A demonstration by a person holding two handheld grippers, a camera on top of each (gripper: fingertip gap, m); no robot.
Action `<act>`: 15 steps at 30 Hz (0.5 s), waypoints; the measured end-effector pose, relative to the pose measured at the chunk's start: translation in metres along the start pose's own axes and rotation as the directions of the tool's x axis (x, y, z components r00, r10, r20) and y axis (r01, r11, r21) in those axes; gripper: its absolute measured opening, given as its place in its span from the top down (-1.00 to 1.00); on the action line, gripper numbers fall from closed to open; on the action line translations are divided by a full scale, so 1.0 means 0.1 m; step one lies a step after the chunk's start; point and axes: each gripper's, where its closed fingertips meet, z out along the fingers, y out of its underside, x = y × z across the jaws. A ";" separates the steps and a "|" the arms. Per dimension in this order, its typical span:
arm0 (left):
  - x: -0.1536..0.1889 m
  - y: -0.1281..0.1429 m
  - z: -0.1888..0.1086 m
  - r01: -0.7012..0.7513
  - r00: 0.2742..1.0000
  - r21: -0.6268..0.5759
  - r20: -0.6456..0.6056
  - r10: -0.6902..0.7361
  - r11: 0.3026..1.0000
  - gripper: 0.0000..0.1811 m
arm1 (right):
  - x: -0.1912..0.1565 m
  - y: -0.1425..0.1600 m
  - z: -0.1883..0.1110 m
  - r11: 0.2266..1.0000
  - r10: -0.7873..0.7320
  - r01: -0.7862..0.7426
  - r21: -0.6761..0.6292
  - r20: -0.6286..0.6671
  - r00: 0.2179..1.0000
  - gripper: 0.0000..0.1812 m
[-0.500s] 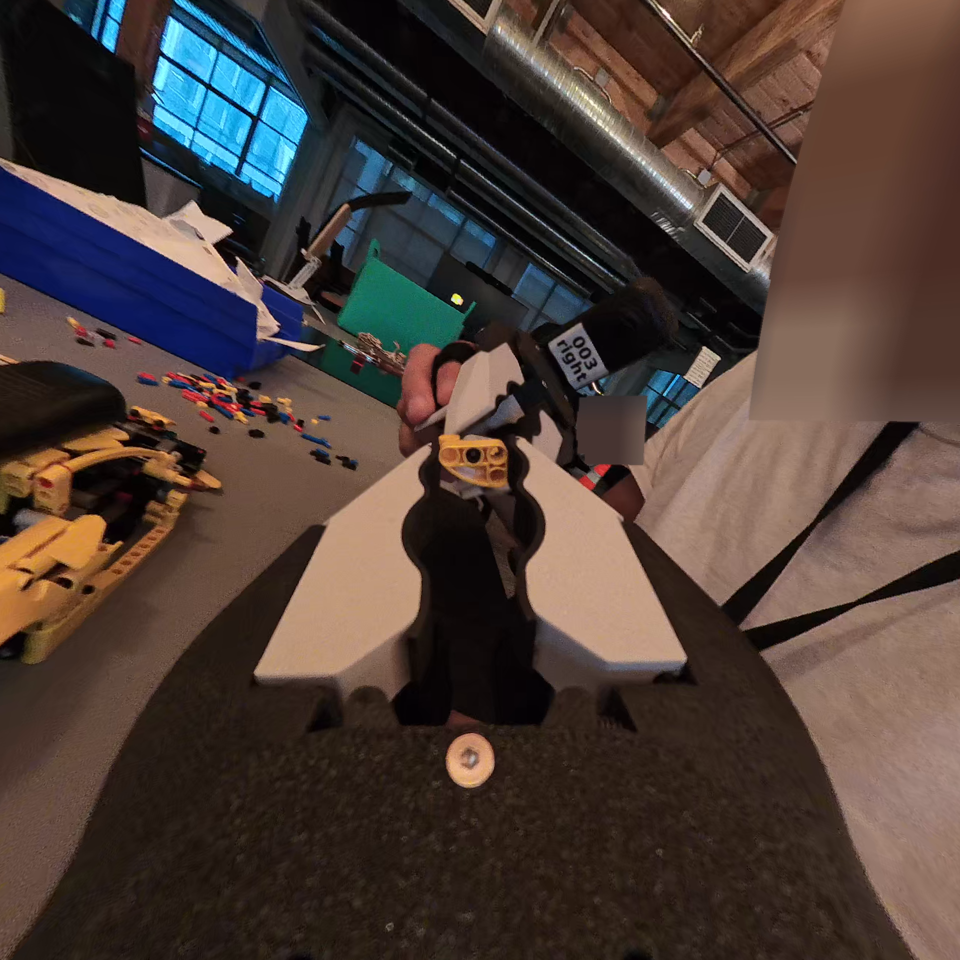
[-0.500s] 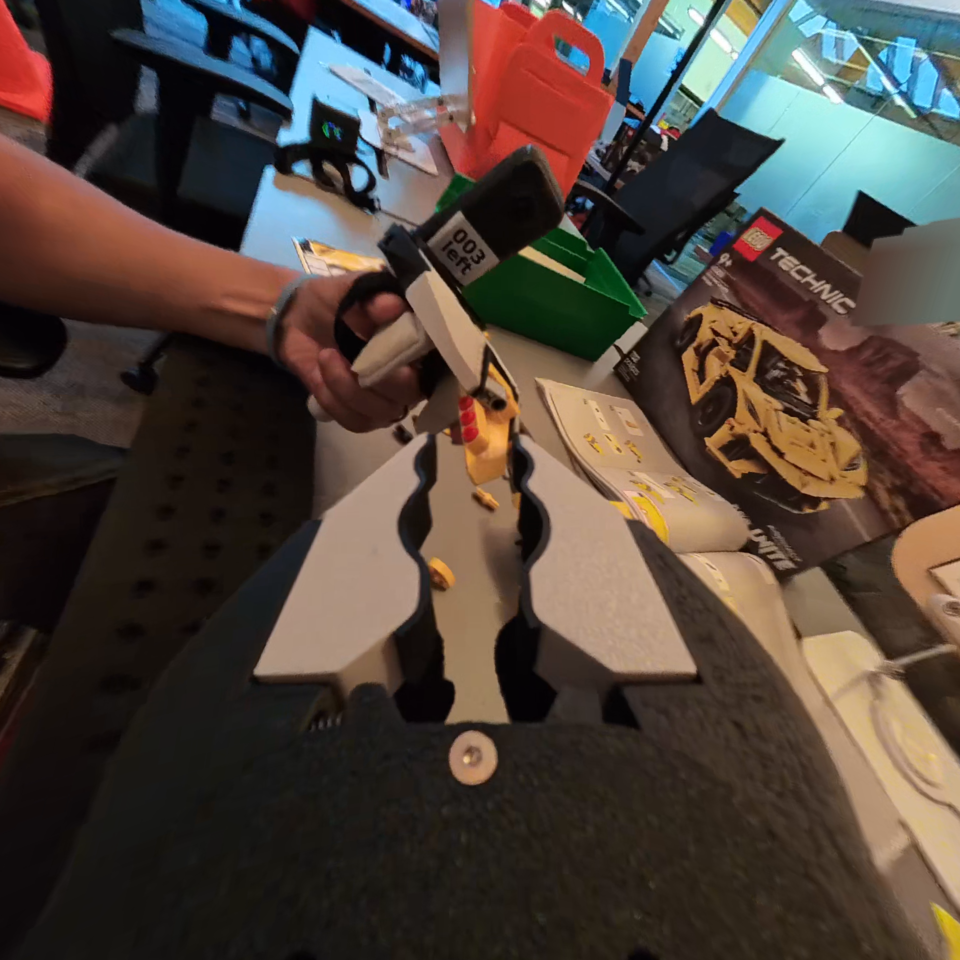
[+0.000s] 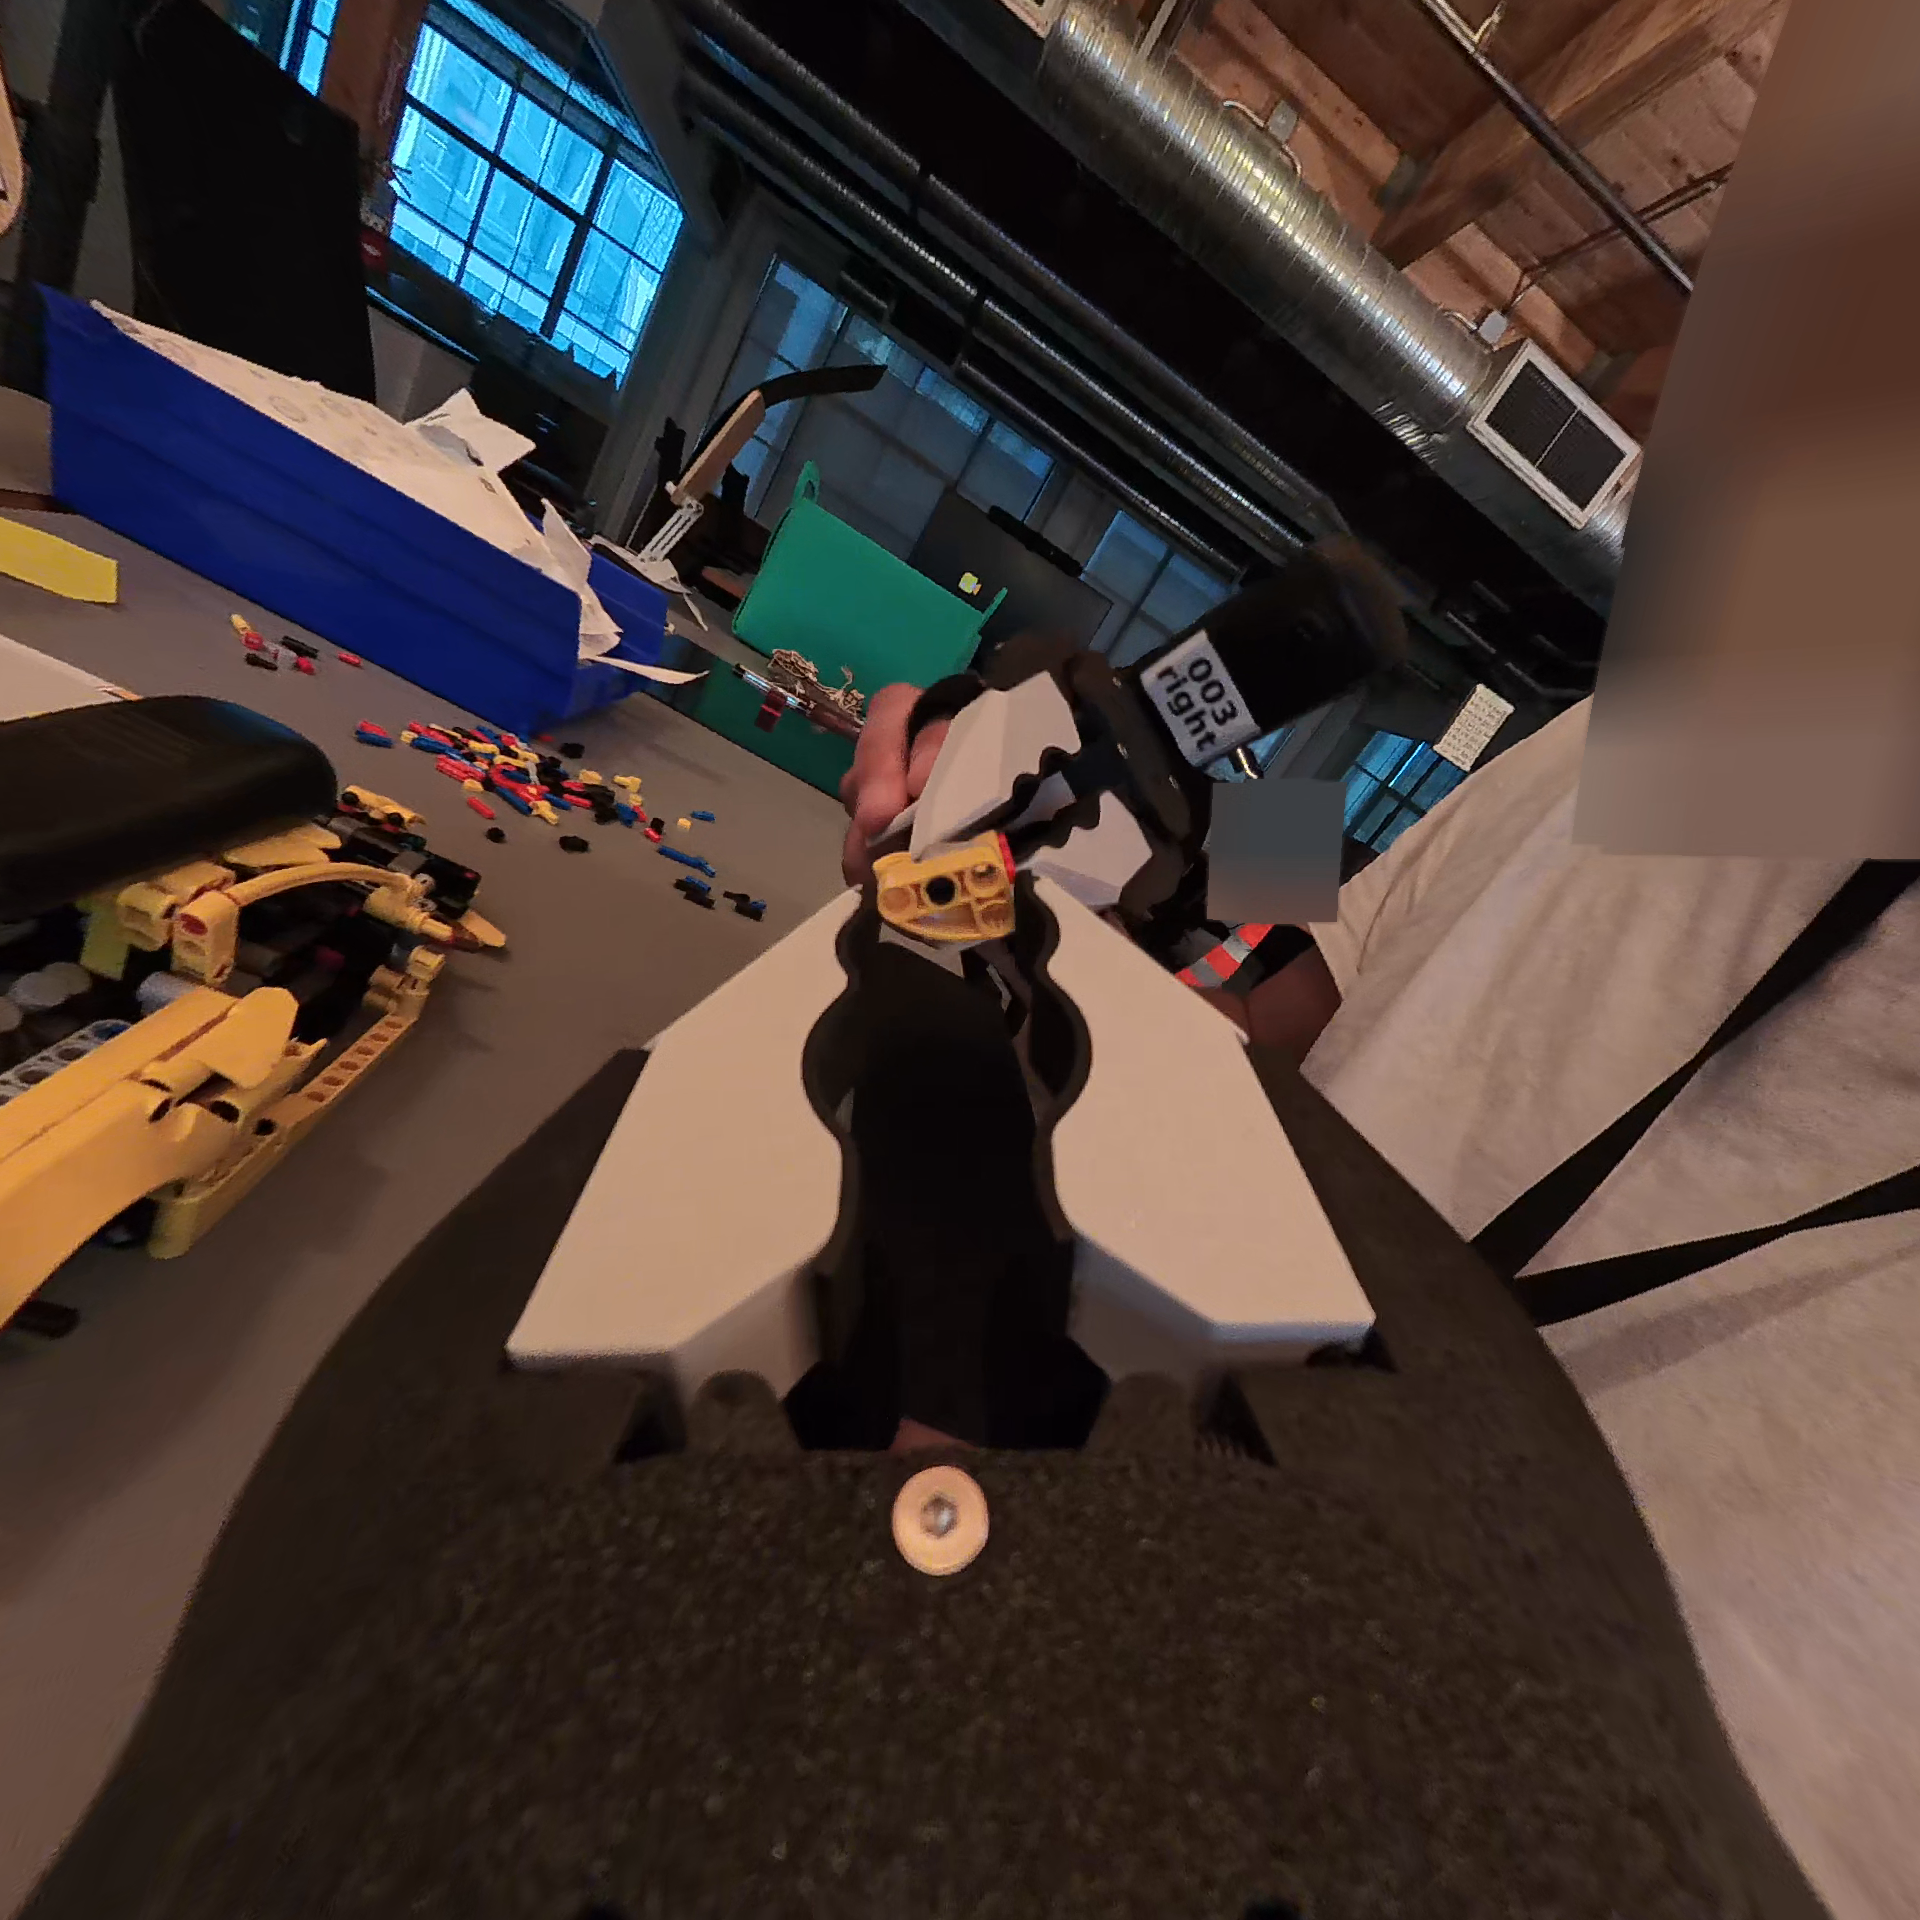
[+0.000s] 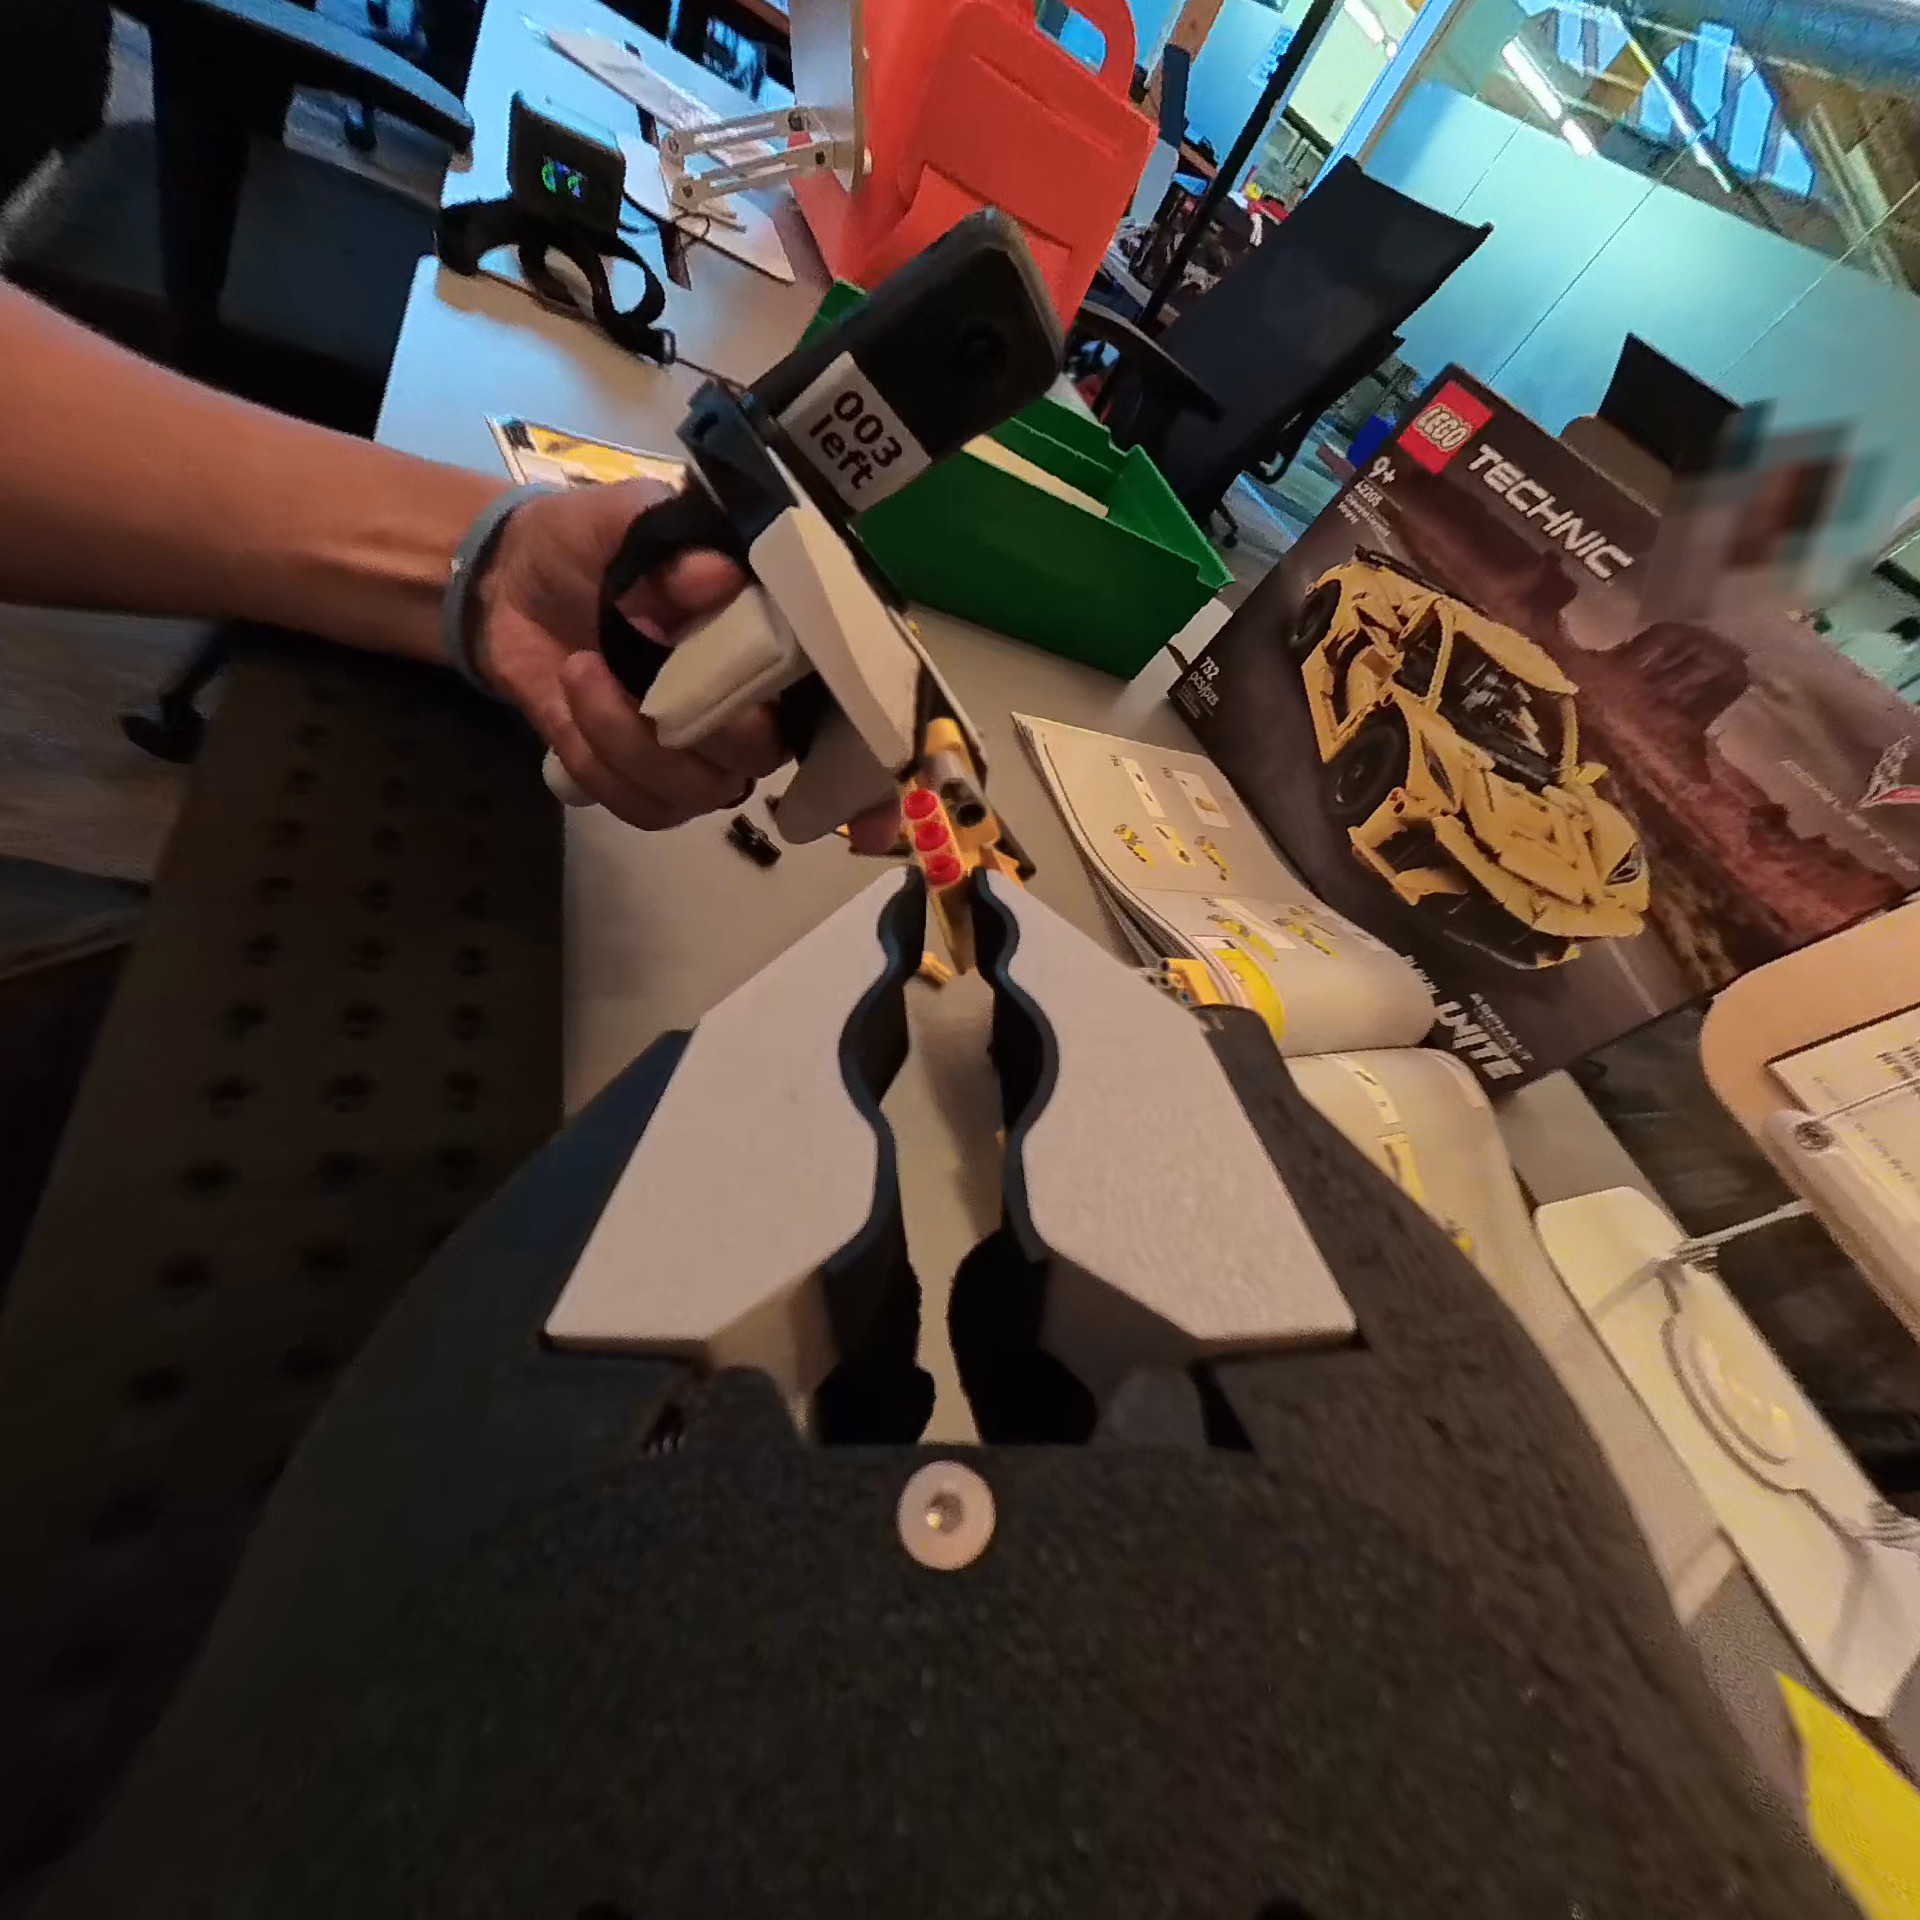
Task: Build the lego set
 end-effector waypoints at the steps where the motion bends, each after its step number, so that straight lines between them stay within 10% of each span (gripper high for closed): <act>1: 0.00 0.00 0.00 0.005 1.000 -0.001 -0.004 -0.005 1.000 0.72 | 0.00 -0.01 -0.01 1.000 0.018 -0.018 0.010 0.006 1.000 0.92; 15: 0.01 0.27 0.07 0.008 1.000 -0.146 -0.022 -0.012 0.989 0.73 | -0.11 -0.08 -0.10 0.993 0.118 -0.121 -0.002 0.200 0.973 0.74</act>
